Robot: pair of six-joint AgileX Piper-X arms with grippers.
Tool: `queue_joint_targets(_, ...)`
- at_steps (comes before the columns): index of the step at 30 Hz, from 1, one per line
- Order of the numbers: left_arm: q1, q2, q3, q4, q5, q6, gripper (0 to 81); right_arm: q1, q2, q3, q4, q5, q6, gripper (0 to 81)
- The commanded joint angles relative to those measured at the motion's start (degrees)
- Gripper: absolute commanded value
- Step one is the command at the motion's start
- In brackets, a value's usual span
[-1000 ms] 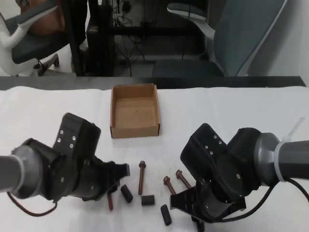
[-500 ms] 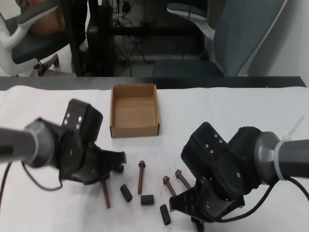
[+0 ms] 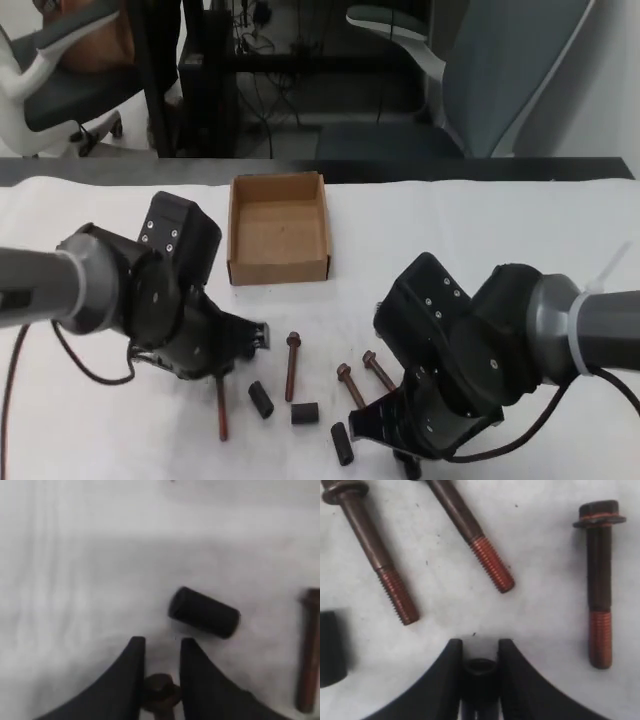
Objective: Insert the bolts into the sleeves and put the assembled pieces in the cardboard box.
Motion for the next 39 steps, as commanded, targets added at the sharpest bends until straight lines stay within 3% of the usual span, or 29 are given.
queue_joint_targets(1, -1.28, -8.47, 0.45, -2.15, -0.9, 3.0, 1.7, 0.57, -2.02, 0.33, -3.38, 0.45, -3.45, 0.6)
queue_joint_targets(8, -4.85, -30.14, 9.25, -16.36, -0.41, 9.58, 1.7, 5.22, -13.65, 1.49, -7.81, 4.8, -12.63, 0.6)
queue_joint_targets(14, -5.32, -39.25, 15.82, -15.79, -2.59, 11.33, 1.7, 8.44, -22.12, 4.88, -12.36, 6.34, -8.69, 0.6)
queue_joint_targets(16, -4.17, -36.21, 16.03, -12.17, 0.17, 11.45, 1.7, 8.45, -22.5, 4.88, -11.79, 5.95, -8.67, 0.6)
queue_joint_targets(18, -2.52, -29.79, 14.91, -10.46, 7.06, 12.6, 1.7, 8.04, -22.35, 4.88, -10.9, 4.74, -8.67, 0.6)
queue_joint_targets(22, -1.03, -18.85, 10.4, -7.51, 14.45, 16.19, 22.5, 8.06, -22.35, 4.88, -6.22, 4.4, -6.36, 0.6)
queue_joint_targets(24, -0.97, -8.44, 4.69, -1.36, 15.07, 19.4, 42.8, 8.19, -22.35, 4.88, -4.06, 4.4, -6.06, 0.6)
queue_joint_targets(30, -1.08, 1.41, -3.46, 6.86, 12.63, 24.33, 41.3, 8.49, -22.35, 4.88, -3.15, 3.56, -6.05, 0.6)
queue_joint_targets(33, -1.08, 3.26, -5.11, 8.3, 8.5, 25.89, 41.2, 8.49, -22.35, 4.88, -3.02, 3.57, -6.05, 0.6)
queue_joint_targets(39, -1.08, 3.78, -5.98, 8.85, 7.75, 26.52, 41.2, 8.49, -22.35, 4.88, -2.91, 3.36, -6.05, 0.6)
